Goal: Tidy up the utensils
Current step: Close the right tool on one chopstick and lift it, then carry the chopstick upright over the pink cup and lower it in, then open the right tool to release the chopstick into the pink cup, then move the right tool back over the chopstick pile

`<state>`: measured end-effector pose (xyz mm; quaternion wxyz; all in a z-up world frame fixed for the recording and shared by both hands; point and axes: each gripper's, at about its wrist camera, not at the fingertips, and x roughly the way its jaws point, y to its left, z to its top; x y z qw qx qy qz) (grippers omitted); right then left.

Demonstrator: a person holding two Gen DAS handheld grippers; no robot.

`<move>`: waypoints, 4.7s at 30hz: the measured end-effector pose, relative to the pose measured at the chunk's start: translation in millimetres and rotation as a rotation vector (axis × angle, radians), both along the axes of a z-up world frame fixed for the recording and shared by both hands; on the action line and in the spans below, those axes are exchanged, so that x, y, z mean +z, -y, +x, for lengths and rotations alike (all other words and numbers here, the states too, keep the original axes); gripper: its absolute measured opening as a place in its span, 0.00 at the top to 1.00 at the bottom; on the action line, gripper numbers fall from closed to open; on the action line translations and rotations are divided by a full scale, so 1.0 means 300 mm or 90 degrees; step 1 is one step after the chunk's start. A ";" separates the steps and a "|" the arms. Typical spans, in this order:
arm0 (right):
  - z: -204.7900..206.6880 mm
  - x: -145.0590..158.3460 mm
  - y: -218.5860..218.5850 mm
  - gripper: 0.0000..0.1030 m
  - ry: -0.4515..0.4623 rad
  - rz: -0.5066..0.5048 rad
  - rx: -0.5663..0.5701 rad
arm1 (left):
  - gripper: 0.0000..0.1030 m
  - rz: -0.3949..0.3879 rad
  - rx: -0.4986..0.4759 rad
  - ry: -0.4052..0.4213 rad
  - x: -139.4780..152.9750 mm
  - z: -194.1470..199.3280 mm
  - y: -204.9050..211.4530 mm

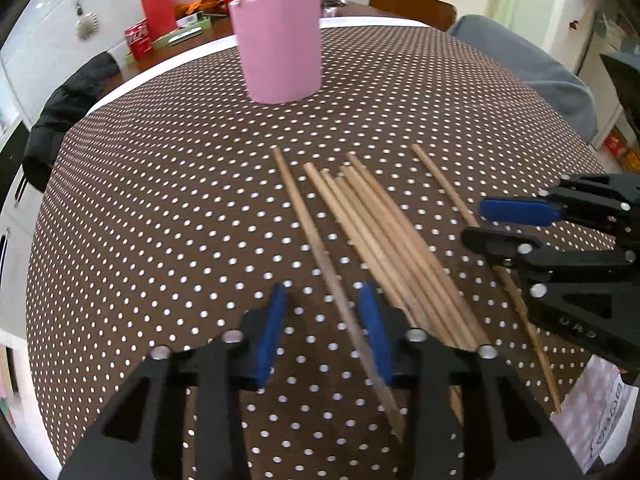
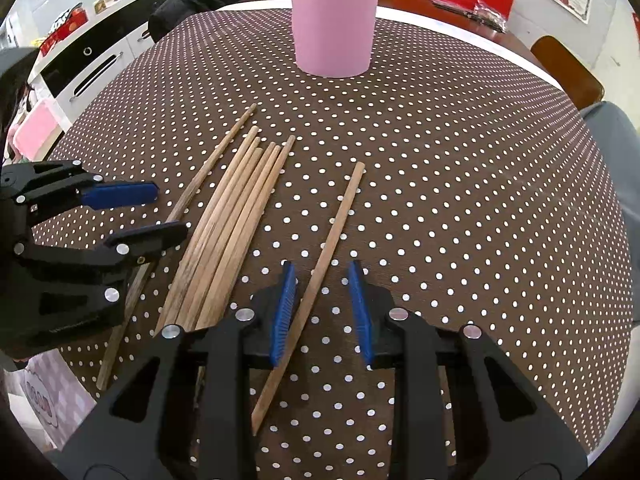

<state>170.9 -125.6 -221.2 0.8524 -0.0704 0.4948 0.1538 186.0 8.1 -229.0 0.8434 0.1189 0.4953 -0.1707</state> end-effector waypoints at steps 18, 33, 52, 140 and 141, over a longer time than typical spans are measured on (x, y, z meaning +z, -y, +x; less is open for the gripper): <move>0.018 0.007 -0.056 0.89 0.002 0.013 0.043 | 0.74 -0.007 0.006 0.013 0.000 -0.016 -0.007; 0.029 0.129 0.148 0.94 0.108 0.231 -0.004 | 0.94 -0.151 0.087 0.131 0.150 -0.048 -0.125; 0.093 0.304 0.213 0.94 0.256 0.321 -0.010 | 0.94 -0.269 0.086 0.358 0.368 0.006 -0.119; 0.069 0.698 0.334 0.06 0.422 0.229 -0.169 | 0.05 -0.148 0.154 0.489 0.745 -0.029 -0.056; 0.052 0.696 0.338 0.06 0.420 0.228 -0.173 | 0.05 -0.147 0.153 0.490 0.741 -0.047 -0.054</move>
